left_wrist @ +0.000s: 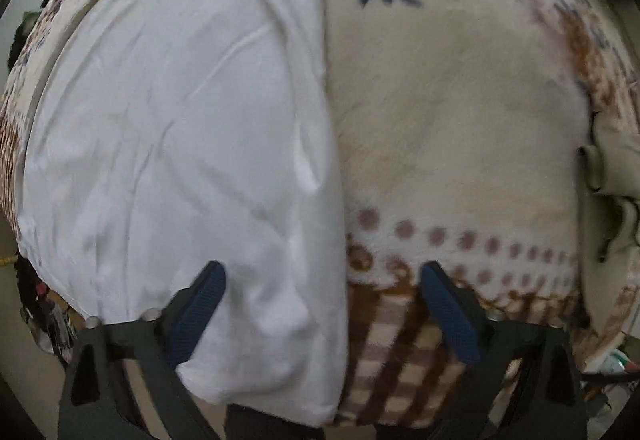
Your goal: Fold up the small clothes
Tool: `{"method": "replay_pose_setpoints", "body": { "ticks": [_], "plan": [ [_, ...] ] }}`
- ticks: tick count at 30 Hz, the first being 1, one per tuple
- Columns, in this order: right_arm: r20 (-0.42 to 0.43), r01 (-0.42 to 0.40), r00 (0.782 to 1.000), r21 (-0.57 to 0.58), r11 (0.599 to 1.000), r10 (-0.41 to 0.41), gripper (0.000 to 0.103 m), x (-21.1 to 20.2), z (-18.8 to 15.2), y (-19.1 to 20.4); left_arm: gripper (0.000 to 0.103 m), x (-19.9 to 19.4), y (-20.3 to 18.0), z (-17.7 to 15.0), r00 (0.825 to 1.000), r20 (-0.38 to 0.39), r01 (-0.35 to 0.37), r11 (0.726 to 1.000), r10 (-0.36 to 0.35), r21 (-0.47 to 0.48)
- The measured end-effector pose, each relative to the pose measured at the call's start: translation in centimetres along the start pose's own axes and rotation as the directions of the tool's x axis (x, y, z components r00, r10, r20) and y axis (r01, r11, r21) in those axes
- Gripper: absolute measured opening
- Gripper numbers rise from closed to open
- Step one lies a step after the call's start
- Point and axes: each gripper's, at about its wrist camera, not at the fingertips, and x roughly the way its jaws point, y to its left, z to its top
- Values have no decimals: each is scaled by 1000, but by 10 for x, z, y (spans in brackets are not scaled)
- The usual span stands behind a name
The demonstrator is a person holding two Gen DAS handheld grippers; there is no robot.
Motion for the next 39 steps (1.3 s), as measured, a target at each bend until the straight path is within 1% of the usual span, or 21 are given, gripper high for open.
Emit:
{"method": "replay_pose_setpoints", "body": {
  "ticks": [1,2,3,4,5,6,10,11,12,13,14,15,16,20,21,24,28,31,34,37,39],
  "plan": [
    [1,-30,1000,3,1000,30,98,8,7,2,73,7,4,-1,1000,-3,-12,1000,12,-12],
    [1,-69,998,1,998,69,95,16,15,6,68,8,8,-2,1000,6,-10,1000,10,-24],
    [-2,-101,995,-4,995,101,92,26,25,11,54,7,13,-3,1000,29,2,999,-1,-41],
    [-1,-116,993,-8,993,116,91,36,35,18,30,4,20,-3,998,60,15,998,-12,-56],
    [1,-132,991,-13,991,132,90,44,45,24,20,3,23,-3,997,73,22,998,-17,-59],
    [4,-143,990,-17,990,143,90,50,53,29,5,0,28,-2,996,91,31,997,-25,-65],
    [12,-192,981,-4,981,192,83,82,88,57,2,-14,51,2,989,141,57,992,-41,-113],
    [18,-200,980,4,980,200,73,86,93,63,2,-18,59,4,988,149,61,990,-41,-129],
    [20,-213,977,10,977,212,58,91,98,69,1,-22,66,4,987,157,63,988,-41,-143],
    [20,-221,975,15,975,220,46,95,103,77,1,-26,75,6,986,163,70,986,-45,-154],
    [20,-201,979,20,979,201,18,99,107,85,1,-30,84,8,985,168,78,982,-49,-171],
    [25,-180,984,18,984,179,8,99,109,91,1,-35,93,9,983,175,83,979,-50,-186],
    [39,-148,988,14,989,147,8,96,111,100,1,-42,105,10,981,189,89,976,-51,-198],
    [56,-103,993,-5,995,103,6,76,113,134,1,-70,156,13,969,241,124,959,-61,-255],
    [66,-83,994,-23,996,85,6,67,113,148,1,-74,157,8,967,248,126,955,-58,-267],
    [74,-43,996,-61,997,48,6,50,116,189,1,-82,192,10,962,267,136,938,-49,-320],
    [75,-1,997,-107,994,9,6,47,122,253,1,-81,255,17,961,271,161,907,-54,-389],
    [81,33,996,-148,988,-21,5,59,127,308,1,-77,304,24,962,265,174,891,-63,-418],
    [81,66,995,-154,986,-54,5,87,134,365,1,-69,348,33,965,256,157,893,-49,-421],
    [75,114,992,-164,980,-102,5,123,143,407,2,-55,382,39,969,244,139,892,-34,-430],
    [69,162,986,-181,970,-151,5,147,148,429,2,-42,404,43,972,230,150,883,-50,-444]
  ]
}}
